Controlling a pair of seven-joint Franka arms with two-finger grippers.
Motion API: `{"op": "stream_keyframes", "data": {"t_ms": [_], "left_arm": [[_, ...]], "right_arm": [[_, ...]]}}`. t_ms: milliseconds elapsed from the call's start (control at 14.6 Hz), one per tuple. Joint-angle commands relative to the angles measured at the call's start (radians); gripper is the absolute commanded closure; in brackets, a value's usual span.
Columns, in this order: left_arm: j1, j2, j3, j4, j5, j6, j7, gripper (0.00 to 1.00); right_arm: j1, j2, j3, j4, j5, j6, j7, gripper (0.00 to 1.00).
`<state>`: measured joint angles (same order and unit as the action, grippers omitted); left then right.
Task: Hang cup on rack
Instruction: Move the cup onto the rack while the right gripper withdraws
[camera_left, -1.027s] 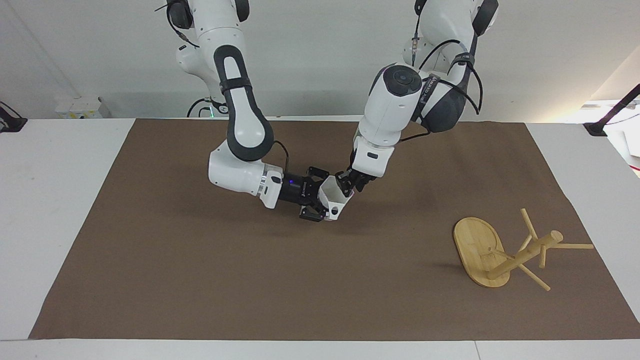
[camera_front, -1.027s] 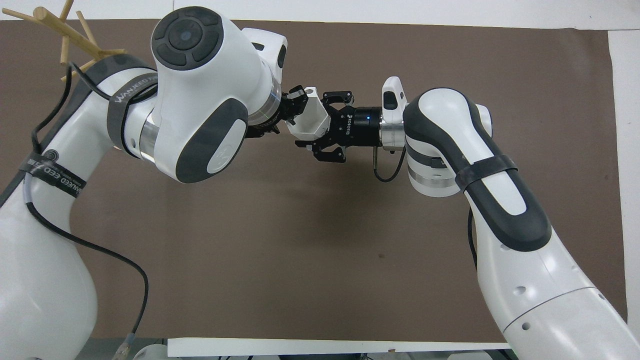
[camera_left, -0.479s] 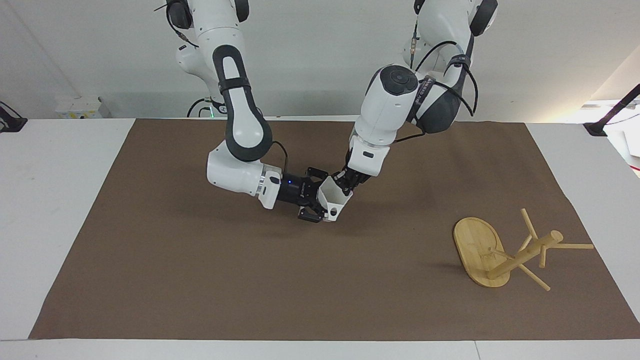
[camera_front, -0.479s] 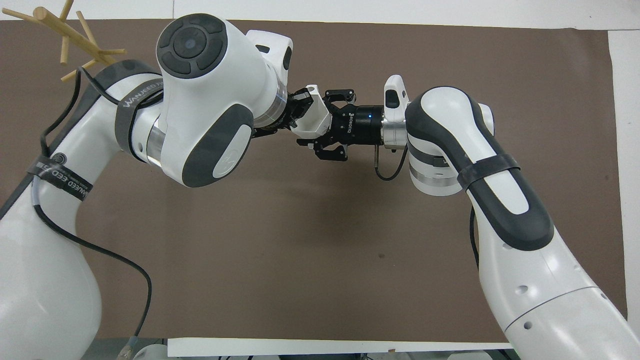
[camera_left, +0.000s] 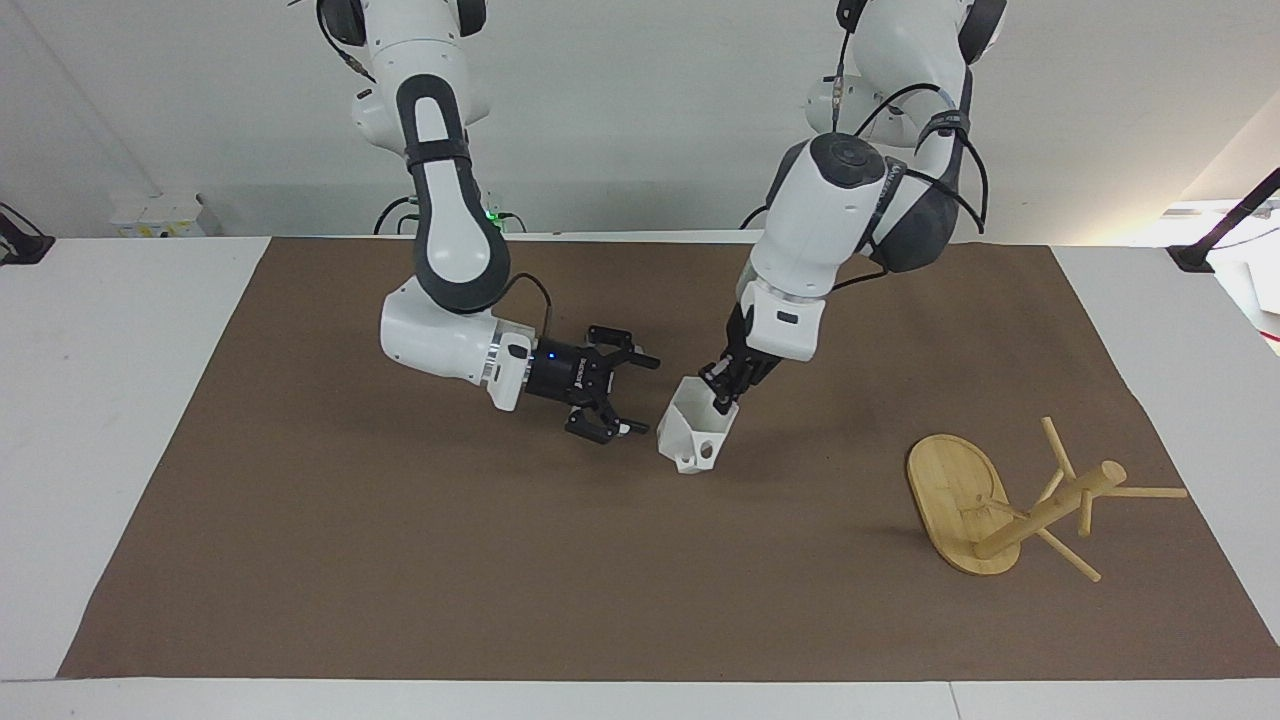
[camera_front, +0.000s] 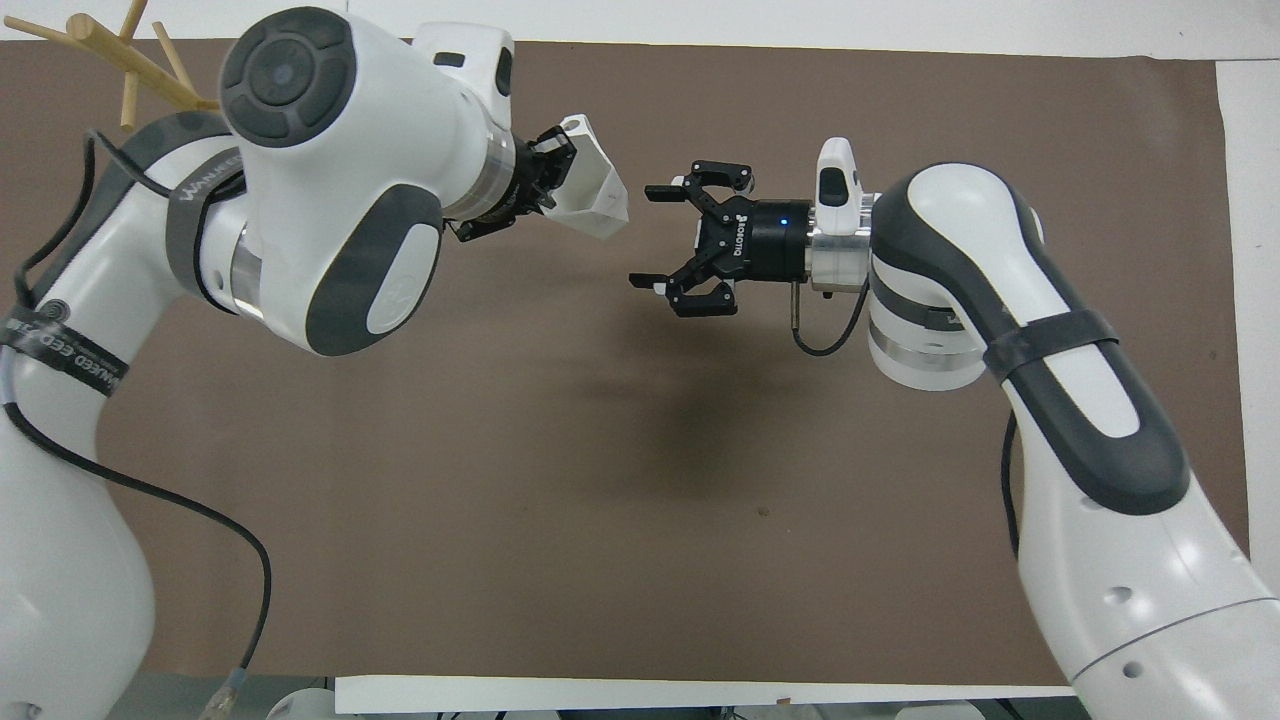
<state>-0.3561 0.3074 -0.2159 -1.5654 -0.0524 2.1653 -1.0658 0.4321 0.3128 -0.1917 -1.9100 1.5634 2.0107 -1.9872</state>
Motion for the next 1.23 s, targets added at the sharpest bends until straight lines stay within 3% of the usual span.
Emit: {"op": "stream_keyframes", "data": {"t_ms": [0, 137, 342, 616, 753, 959, 1164], "left_arm": [[0.083, -0.227, 0.003, -0.374, 0.005, 0.297, -0.013, 1.00], [0.140, -0.301, 0.000, -0.551, 0.005, 0.550, -0.008, 1.00], [0.219, -0.297, -0.003, -0.633, 0.003, 0.799, -0.013, 1.00], [0.282, -0.292, -0.004, -0.670, -0.004, 0.850, -0.011, 1.00], [0.316, -0.268, -0.004, -0.670, -0.004, 0.852, -0.005, 1.00], [0.371, -0.248, -0.002, -0.670, -0.003, 0.851, 0.003, 1.00], [0.402, -0.228, -0.002, -0.670, -0.003, 0.851, 0.026, 1.00]], "right_arm": [[-0.161, -0.069, 0.006, -0.061, -0.200, -0.122, 0.008, 0.00], [-0.269, -0.081, 0.005, -0.025, -0.400, -0.179, 0.019, 0.00], [-0.396, -0.127, 0.003, -0.011, -0.728, -0.204, 0.149, 0.00], [-0.480, -0.167, 0.001, 0.034, -1.056, -0.225, 0.474, 0.00], [-0.492, -0.187, 0.003, 0.104, -1.211, -0.249, 0.597, 0.00], [-0.480, -0.193, 0.006, 0.241, -1.447, -0.387, 0.866, 0.00], [-0.466, -0.196, 0.031, 0.302, -1.543, -0.496, 1.164, 0.00]]}}
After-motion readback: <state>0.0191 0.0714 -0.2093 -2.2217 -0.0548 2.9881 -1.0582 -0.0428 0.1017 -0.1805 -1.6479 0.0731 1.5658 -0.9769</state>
